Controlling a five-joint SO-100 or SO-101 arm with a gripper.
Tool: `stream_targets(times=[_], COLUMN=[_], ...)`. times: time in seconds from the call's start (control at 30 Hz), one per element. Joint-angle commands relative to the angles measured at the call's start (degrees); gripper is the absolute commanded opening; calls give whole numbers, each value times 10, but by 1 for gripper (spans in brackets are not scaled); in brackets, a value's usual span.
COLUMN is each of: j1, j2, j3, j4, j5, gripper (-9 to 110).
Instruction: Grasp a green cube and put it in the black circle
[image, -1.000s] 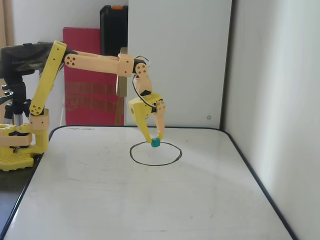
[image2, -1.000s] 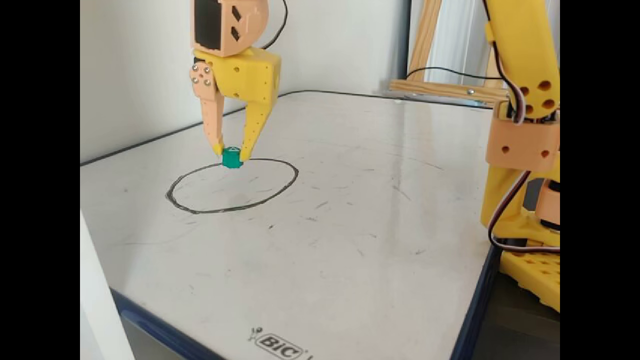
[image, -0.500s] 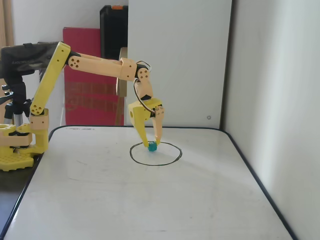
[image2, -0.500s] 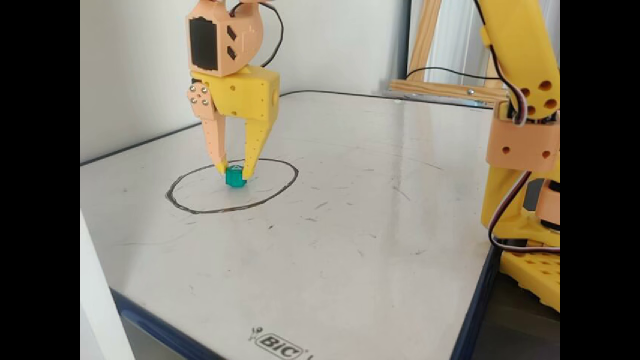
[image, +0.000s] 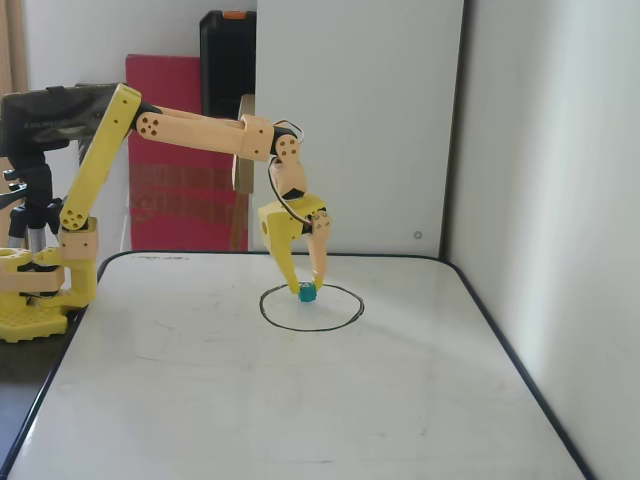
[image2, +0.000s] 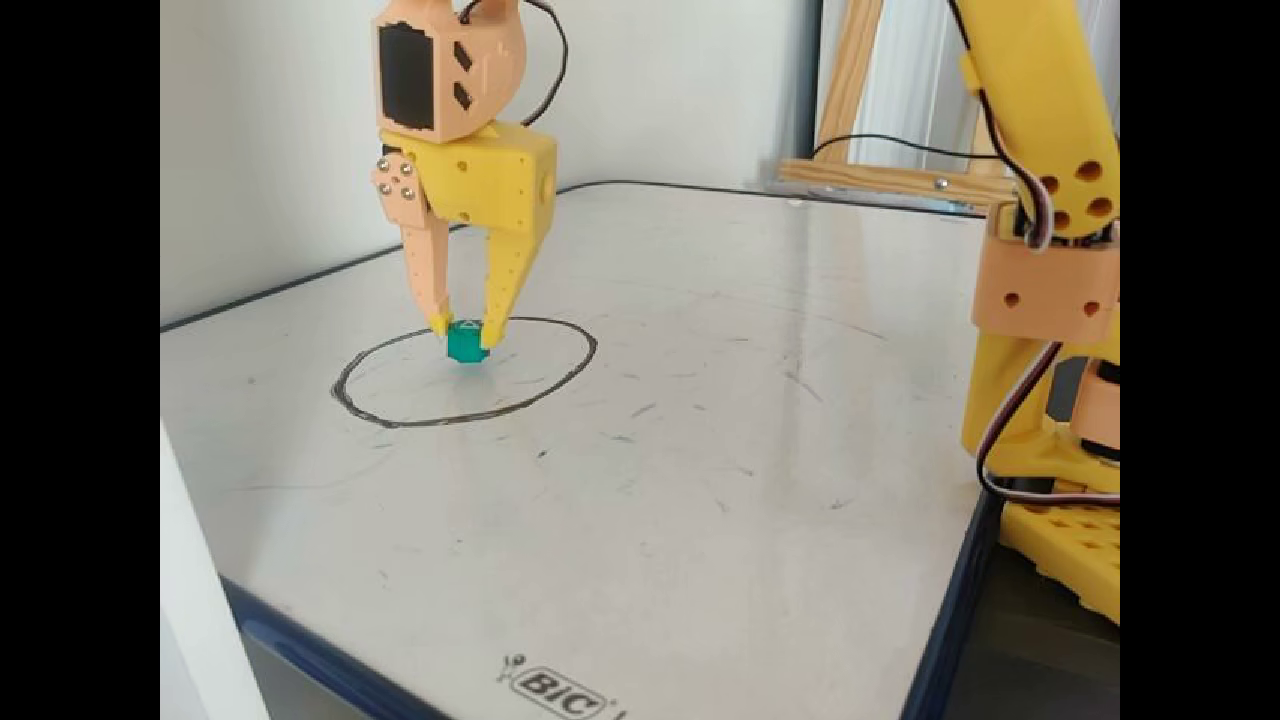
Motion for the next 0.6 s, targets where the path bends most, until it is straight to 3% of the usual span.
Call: stream_targets(times=[0.0, 0.4, 0.57], j1=[4, 11, 10], j2=[3, 15, 123], j3=[-20, -31, -65], j4=[3, 20, 73], j5=[2, 7, 43], gripper=[8, 13, 11])
